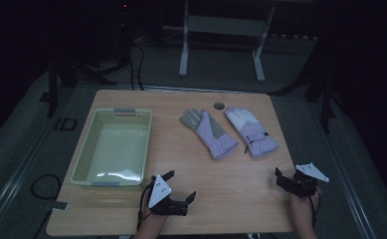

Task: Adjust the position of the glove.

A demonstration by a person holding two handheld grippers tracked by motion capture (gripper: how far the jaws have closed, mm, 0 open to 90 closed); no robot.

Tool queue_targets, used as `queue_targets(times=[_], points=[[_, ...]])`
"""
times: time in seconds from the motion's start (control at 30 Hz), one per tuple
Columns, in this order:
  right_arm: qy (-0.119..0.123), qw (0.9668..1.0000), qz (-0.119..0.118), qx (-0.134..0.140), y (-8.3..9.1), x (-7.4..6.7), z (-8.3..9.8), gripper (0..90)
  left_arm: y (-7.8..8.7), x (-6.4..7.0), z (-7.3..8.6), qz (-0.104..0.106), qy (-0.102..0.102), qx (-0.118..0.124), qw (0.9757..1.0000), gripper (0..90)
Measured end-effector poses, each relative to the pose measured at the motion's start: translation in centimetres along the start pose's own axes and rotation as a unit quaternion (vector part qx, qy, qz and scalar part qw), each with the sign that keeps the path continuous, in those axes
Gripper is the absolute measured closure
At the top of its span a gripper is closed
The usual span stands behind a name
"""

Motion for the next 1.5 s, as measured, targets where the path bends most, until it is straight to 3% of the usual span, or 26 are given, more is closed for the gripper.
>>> queue_targets(times=[0.17, 0.23, 0.47, 0.6, 0.67, 0.77, 0.87, 0.9, 1.03, 1.1, 1.5], points=[[0.007, 1.0, -0.007, -0.002, 0.1, -0.1, 0.0, 13.1, 0.0, 0.1, 0.0, -0.001, -0.004, 0.0, 1.0, 0.2], [0.009, 0.9996, -0.024, -0.011, 0.2, -0.1, -0.2, 12.5, 0.0, 0.0, 0.0, -0.001, -0.003, 0.0, 1.0, 0.2], [-0.003, 0.9994, -0.034, -0.012, 1.4, 0.3, -1.4, 12.2, 0.0, 0.1, 0.0, -0.002, -0.005, 0.0, 1.0, 0.2], [-0.014, 0.9982, -0.055, -0.017, 2.0, 0.7, -2.9, 15.8, 0.0, 0.1, 0.0, -0.001, -0.005, 0.0, 1.0, 0.2], [-0.008, 0.9984, -0.052, -0.021, 2.2, 0.8, -3.7, 15.8, 0.0, 0.1, 0.0, 0.0, -0.004, 0.0, 1.0, 0.2], [-0.006, 0.9971, -0.071, -0.026, 2.3, 0.6, -5.2, 13.0, 0.0, 0.1, 0.0, 0.001, -0.005, 0.0, 1.0, 0.2], [-0.001, 0.998, -0.06, -0.016, 2.5, 0.1, -6.6, 12.7, 0.0, 0.1, 0.0, 0.002, -0.007, -0.001, 1.0, 0.2], [-0.002, 0.9972, -0.075, -0.011, 2.6, -0.2, -7.3, 11.3, 0.0, 0.1, 0.0, 0.002, -0.007, -0.002, 1.0, 0.2], [0.026, 0.9965, -0.079, 0.007, 2.9, -1.1, -9.2, 11.2, -0.1, 0.2, 0.0, 0.004, -0.006, -0.002, 1.0, 0.2], [0.028, 0.9949, -0.097, 0.007, 2.9, -1.5, -10.2, 11.3, -0.1, 0.1, 0.0, 0.004, -0.006, -0.003, 1.0, 0.2], [0.057, 0.9881, -0.141, 0.025, 2.5, -3.3, -15.8, 14.7, -0.1, 0.2, 0.0, 0.005, -0.005, -0.003, 1.0, 0.2]])
Point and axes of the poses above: each handheld gripper's, and its own axes: y roughly backward along the jaws, z roughly out of its underside, x roughly to its right, the point moved 2 cm from there along -y, roughly forward along the jaws, and after that the axes turned 1 degree about -x, right-handed, at the moved point
